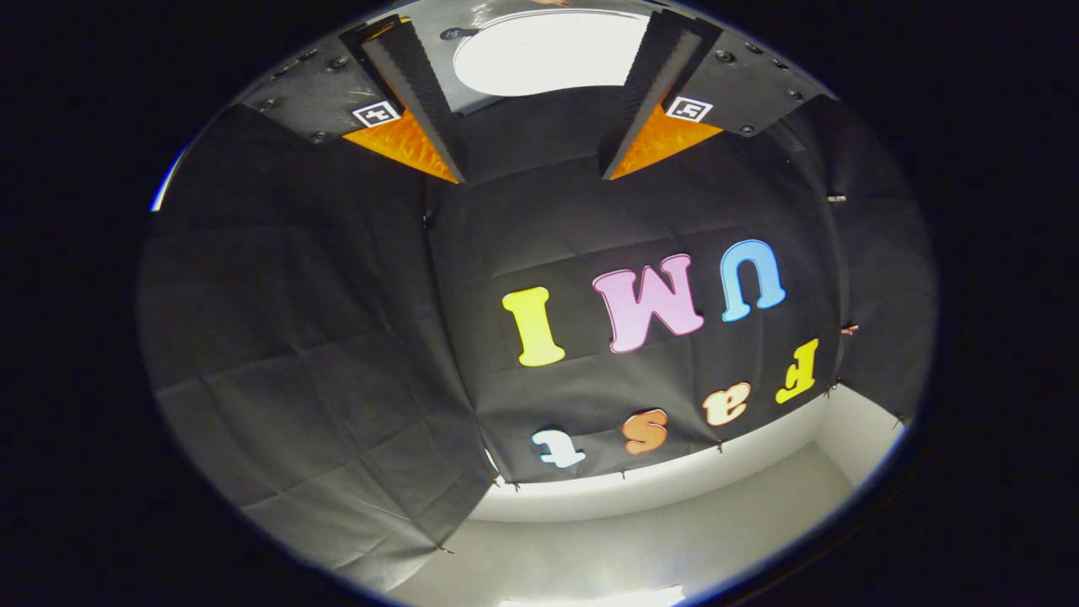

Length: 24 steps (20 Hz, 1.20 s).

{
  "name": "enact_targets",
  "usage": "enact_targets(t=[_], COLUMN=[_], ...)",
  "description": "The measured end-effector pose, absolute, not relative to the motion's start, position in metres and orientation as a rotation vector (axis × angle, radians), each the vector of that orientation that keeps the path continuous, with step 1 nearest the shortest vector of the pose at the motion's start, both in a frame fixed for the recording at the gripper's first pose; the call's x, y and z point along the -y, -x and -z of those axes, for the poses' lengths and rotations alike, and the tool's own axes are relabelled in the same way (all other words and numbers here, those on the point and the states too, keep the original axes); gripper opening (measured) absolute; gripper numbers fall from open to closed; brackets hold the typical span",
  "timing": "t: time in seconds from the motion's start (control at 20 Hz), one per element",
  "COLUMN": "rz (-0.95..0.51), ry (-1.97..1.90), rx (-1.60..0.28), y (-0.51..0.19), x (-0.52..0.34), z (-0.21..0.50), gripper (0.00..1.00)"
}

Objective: Open the toilet lid.

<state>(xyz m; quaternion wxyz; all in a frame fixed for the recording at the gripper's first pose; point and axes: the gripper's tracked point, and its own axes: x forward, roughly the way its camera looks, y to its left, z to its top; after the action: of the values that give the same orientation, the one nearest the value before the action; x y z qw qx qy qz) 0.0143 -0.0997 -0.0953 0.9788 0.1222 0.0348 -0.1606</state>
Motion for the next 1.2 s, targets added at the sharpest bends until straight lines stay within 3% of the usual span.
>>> enact_targets(t=[1.2], rz=[0.542], ry=[-0.986], rx=[-0.583], y=[-0.002], x=[0.218], z=[0.468], gripper=[0.95])
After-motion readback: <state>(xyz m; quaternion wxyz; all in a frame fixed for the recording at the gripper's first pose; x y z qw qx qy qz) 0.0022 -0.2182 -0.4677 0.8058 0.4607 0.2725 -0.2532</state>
